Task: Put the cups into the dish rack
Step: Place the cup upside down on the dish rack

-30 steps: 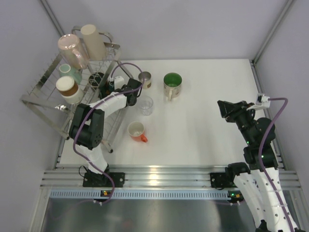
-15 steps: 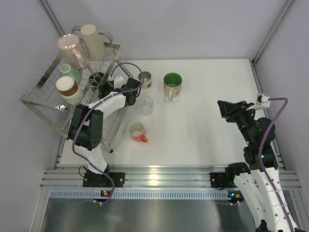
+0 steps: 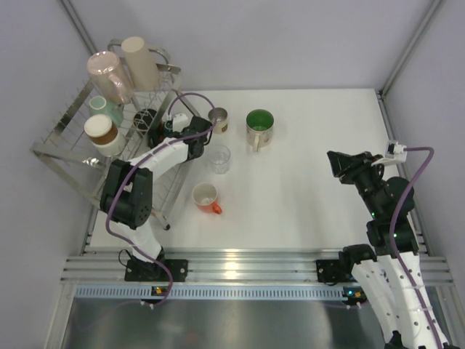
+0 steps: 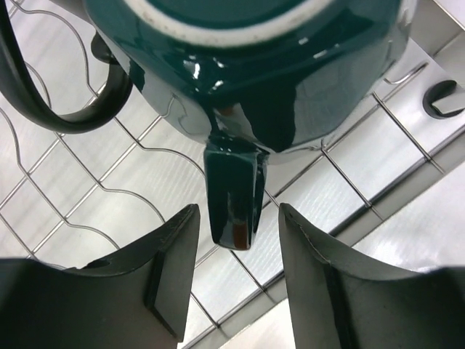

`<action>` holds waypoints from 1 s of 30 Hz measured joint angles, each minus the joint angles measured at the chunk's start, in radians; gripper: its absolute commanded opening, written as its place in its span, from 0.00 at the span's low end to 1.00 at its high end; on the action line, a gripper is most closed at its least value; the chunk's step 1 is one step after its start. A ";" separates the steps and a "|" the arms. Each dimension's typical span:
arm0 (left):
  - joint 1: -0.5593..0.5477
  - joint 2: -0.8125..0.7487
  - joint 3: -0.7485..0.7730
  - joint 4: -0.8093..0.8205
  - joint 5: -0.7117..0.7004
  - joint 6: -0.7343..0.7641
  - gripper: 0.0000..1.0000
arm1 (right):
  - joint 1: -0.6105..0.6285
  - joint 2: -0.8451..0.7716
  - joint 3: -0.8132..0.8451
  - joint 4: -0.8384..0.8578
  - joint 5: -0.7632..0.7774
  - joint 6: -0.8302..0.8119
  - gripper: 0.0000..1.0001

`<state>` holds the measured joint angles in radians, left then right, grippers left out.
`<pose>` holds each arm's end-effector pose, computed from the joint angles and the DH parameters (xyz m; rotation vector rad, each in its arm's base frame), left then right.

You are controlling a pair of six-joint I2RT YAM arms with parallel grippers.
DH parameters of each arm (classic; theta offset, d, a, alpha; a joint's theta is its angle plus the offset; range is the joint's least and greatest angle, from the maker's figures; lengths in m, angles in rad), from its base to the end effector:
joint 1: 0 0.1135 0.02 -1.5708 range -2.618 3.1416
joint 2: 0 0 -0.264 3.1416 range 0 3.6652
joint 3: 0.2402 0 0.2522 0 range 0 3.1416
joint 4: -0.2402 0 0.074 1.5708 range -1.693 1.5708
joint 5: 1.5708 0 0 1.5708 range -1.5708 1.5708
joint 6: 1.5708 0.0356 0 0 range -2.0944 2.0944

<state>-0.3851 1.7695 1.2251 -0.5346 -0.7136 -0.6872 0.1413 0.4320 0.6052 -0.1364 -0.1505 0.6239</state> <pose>0.3427 -0.1138 0.2078 -0.5667 2.2733 0.4484 0.1184 0.0222 0.3294 0.2566 1.5581 0.7199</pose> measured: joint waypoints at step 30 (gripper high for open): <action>-0.017 -0.068 0.025 -0.017 0.040 0.037 0.59 | 0.000 -0.005 0.000 -0.001 -0.001 0.006 0.37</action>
<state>-0.4023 1.7020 1.2503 -0.5514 -0.6731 -0.6506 0.1413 0.4274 0.6052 -0.1371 -0.1513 0.6296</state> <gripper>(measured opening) 0.590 0.368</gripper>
